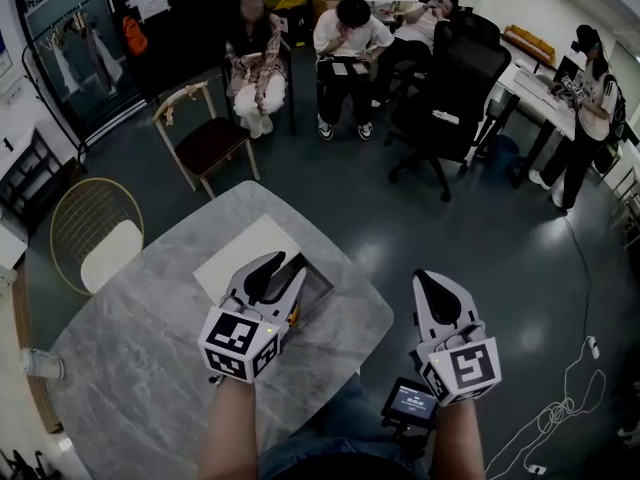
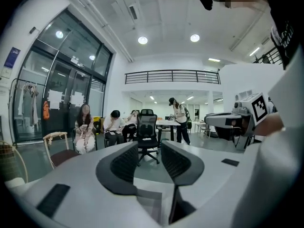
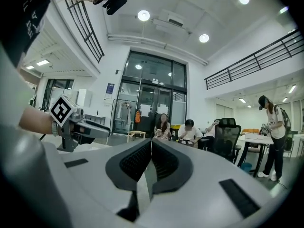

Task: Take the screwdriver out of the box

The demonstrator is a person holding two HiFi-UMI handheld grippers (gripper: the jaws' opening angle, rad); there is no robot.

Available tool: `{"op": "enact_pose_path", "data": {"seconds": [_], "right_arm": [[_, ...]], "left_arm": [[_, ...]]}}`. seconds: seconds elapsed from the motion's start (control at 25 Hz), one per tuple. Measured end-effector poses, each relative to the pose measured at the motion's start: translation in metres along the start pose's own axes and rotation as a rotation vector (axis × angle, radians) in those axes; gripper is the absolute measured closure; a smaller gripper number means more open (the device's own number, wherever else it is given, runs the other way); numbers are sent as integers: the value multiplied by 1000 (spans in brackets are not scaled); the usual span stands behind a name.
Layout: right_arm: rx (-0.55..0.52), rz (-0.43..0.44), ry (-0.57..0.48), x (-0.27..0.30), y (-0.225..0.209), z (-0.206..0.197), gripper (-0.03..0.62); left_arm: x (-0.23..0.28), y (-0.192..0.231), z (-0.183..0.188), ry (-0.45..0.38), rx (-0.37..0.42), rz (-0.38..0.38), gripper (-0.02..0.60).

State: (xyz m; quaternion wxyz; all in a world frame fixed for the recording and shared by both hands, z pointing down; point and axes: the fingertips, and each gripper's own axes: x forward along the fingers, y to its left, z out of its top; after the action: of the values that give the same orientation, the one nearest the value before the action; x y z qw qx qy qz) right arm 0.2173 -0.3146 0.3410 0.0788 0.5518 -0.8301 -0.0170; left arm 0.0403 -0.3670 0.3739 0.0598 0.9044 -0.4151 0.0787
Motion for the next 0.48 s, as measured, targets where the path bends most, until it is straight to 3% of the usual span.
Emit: {"op": "enact_pose_path", "data": {"seconds": [0.16, 0.48], "right_arm": [[33, 24, 17, 26, -31, -14, 568], [124, 43, 54, 51, -62, -42, 568]], "left_arm": [[31, 12, -5, 50, 13, 36, 433], [43, 30, -50, 194, -57, 95, 433]]}}
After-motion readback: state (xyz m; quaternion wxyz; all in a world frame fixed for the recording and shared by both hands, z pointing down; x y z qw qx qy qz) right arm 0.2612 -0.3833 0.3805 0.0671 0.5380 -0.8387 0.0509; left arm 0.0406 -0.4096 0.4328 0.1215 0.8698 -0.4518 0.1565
